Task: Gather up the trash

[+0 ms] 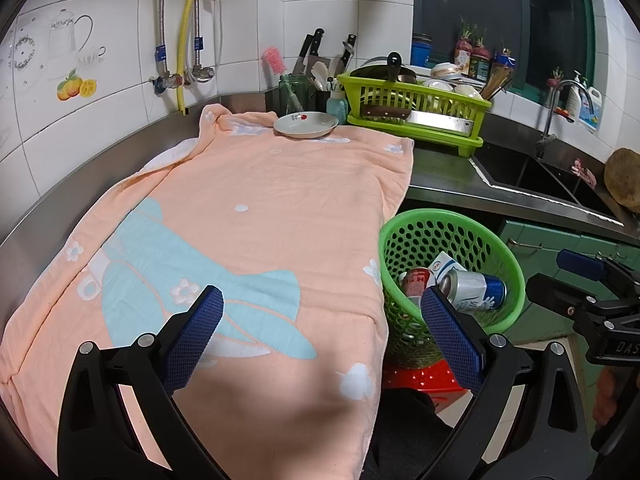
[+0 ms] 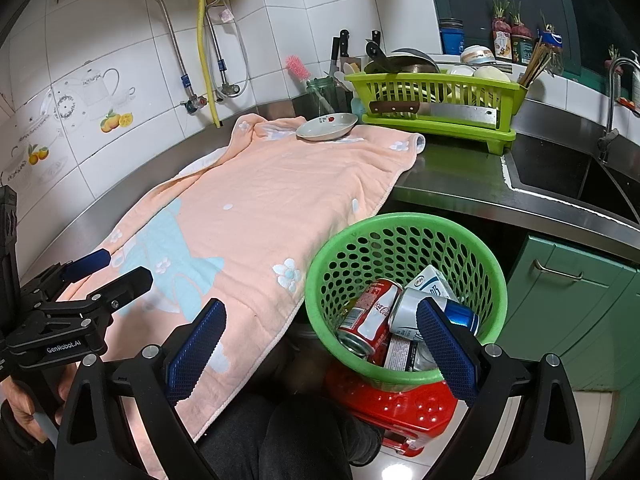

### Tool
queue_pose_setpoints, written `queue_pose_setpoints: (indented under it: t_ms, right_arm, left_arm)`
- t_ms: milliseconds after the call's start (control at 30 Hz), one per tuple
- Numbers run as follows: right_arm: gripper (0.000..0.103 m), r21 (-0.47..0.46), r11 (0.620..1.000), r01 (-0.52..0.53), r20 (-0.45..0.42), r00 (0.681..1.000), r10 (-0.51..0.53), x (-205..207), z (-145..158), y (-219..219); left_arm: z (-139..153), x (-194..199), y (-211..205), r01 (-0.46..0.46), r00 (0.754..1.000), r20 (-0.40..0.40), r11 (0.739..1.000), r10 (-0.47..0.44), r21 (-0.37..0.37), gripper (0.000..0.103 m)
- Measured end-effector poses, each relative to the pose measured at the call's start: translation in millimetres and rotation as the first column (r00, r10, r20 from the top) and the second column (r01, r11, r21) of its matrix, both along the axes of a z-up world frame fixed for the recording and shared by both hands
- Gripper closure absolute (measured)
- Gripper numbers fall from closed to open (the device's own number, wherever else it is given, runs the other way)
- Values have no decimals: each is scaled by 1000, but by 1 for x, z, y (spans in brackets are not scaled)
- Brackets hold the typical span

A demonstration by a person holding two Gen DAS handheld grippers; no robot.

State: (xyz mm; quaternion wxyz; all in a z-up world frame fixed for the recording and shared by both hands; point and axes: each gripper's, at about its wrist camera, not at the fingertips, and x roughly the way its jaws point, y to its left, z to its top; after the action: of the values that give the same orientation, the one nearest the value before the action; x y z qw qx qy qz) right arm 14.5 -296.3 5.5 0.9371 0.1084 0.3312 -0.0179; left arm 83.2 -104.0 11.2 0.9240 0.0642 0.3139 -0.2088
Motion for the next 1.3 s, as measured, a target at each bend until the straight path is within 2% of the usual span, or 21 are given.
queue_pose_setpoints:
  t_ms: [1300]
  right_arm:
    - [10,0,1000,-15,2,1000,15,3,4,6]
  left_arm:
    - [0,2,2,-6,1000,-6,1000,6,-5,5]
